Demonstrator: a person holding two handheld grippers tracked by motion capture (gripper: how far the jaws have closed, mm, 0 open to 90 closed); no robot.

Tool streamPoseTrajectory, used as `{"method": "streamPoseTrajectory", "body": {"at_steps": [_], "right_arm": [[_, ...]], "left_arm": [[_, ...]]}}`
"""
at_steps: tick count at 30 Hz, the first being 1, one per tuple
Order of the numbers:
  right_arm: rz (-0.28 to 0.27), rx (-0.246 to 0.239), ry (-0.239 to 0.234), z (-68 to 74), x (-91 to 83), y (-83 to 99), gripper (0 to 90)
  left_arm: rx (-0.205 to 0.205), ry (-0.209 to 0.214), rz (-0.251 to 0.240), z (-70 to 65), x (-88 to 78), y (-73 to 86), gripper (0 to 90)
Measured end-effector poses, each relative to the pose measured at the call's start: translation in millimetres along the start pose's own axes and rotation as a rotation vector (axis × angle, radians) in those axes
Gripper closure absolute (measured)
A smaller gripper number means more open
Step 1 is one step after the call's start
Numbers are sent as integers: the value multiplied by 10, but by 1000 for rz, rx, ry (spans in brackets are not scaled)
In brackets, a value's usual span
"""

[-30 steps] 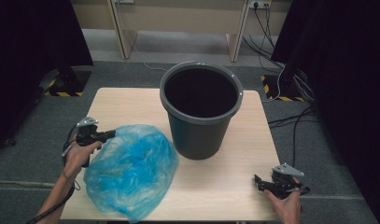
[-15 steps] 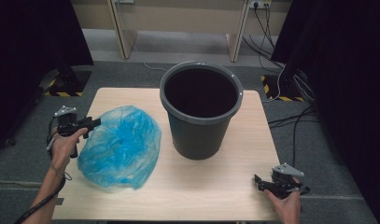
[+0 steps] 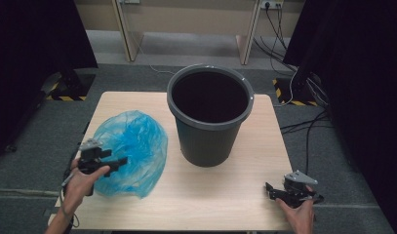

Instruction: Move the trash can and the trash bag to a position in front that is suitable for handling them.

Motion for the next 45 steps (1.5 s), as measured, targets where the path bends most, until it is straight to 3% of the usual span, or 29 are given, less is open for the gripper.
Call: {"method": "streamPoseTrajectory", "body": {"at_steps": [3, 5, 8, 11, 18, 24, 25, 26, 30, 33, 38, 39, 41, 45], "right_arm": [[0, -1, 0, 0, 1, -1, 187], [-1, -3, 0, -1, 1, -1, 187], [-1, -3, 0, -1, 1, -1, 187], [-1, -2, 0, -1, 1, -1, 187], [0, -2, -1, 0, 1, -1, 185], [-1, -1, 0, 2, 3, -1, 183], [-1, -2, 0, 1, 3, -1, 183], [0, -3, 0, 1, 3, -1, 182], [1, -1, -2, 5, 5, -2, 178], [3, 6, -2, 12, 6, 0, 177], [1, -1, -3, 11, 12, -5, 172], [1, -1, -3, 11, 12, -5, 172], [2, -4, -4, 10, 12, -5, 168], [2, -6, -4, 11, 14, -5, 165]], "left_arm": [[31, -50, 55, 6, 221, 133, 205], [19, -69, 64, 66, 342, 153, 218], [29, -127, 71, 191, 484, 111, 229], [18, -146, 58, 300, 610, 29, 242], [-29, -160, 24, 515, 804, -163, 248], [-84, -106, -76, 545, 673, -334, 245], [-91, -85, -101, 521, 617, -369, 240], [-98, -36, -149, 451, 510, -424, 235], [-70, 41, -207, 214, 209, -498, 226], [-45, 91, -226, -9, 22, -456, 218], [18, 154, -231, -448, -138, -162, 195], [18, 154, -231, -448, -138, -162, 186], [48, 180, -204, -633, -106, 53, 144], [105, 178, -163, -794, -23, 309, 146]]}}
Point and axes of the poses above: each handheld gripper's, and its own axes: x roughly forward along the jaws, y roughly out of its underside, z roughly to its left, the point moved 6 cm from there along x, roughly forward along the jaws, and after that the axes turned 8 degrees about x, right-handed, at the moved point
